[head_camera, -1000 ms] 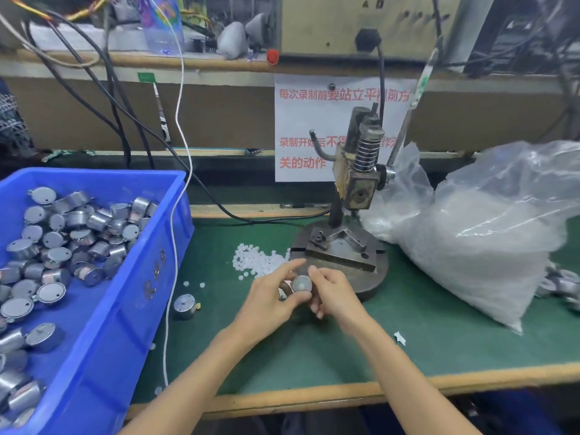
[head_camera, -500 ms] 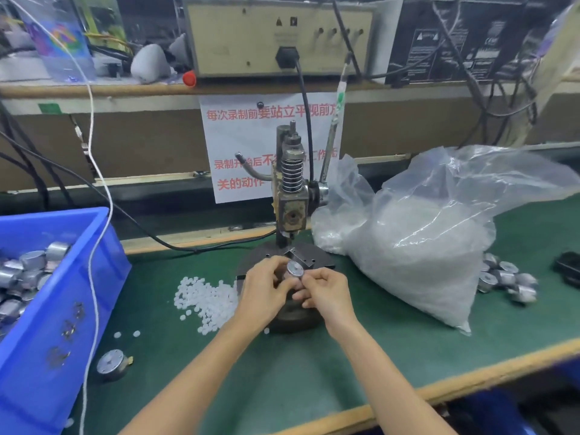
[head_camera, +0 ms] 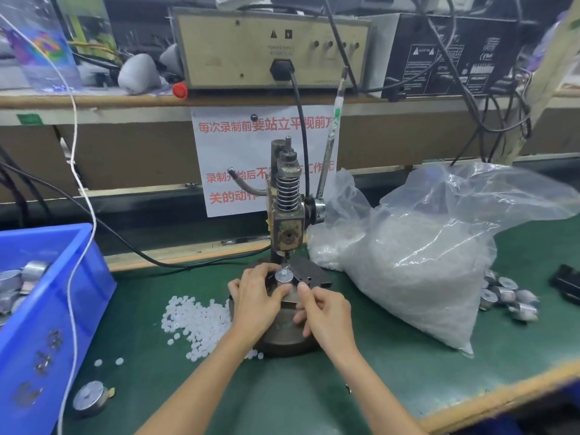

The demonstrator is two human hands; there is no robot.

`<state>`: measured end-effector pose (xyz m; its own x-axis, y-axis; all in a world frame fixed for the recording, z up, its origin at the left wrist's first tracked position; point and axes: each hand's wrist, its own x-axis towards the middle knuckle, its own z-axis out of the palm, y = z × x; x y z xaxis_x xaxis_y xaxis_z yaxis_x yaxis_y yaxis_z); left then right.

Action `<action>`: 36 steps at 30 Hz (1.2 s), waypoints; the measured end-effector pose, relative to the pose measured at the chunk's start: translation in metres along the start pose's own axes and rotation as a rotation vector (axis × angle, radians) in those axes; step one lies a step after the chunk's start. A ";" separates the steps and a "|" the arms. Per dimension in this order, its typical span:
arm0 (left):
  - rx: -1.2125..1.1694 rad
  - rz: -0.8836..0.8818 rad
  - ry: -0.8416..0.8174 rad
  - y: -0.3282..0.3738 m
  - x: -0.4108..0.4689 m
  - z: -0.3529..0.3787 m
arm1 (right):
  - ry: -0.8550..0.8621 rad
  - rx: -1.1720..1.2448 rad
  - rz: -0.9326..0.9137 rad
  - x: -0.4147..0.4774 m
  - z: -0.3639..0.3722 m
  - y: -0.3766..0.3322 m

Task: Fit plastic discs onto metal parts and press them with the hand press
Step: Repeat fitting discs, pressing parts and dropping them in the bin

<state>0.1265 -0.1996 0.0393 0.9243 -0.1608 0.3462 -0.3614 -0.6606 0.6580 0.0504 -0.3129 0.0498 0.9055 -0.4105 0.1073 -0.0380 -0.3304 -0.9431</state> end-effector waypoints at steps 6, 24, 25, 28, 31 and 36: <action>-0.037 0.000 0.017 -0.003 -0.002 0.001 | 0.328 0.038 -0.271 0.035 -0.026 -0.069; -0.025 0.000 0.037 0.000 -0.004 -0.001 | 0.336 0.408 -0.572 0.045 -0.056 -0.141; -0.031 -0.001 0.042 0.000 -0.004 0.000 | 0.336 0.431 -0.577 0.040 -0.054 -0.135; -0.025 0.007 0.048 0.000 -0.005 0.001 | 0.349 0.456 -0.567 0.036 -0.051 -0.131; -0.028 0.005 0.051 0.000 -0.005 0.001 | 0.400 0.438 -0.578 0.039 -0.049 -0.130; -0.023 0.025 0.054 -0.001 -0.007 0.001 | 0.448 0.322 -0.578 0.064 -0.050 -0.156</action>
<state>0.1207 -0.1988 0.0361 0.9071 -0.1371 0.3980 -0.3879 -0.6394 0.6638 0.0929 -0.3305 0.2193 0.4862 -0.5744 0.6586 0.5715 -0.3611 -0.7369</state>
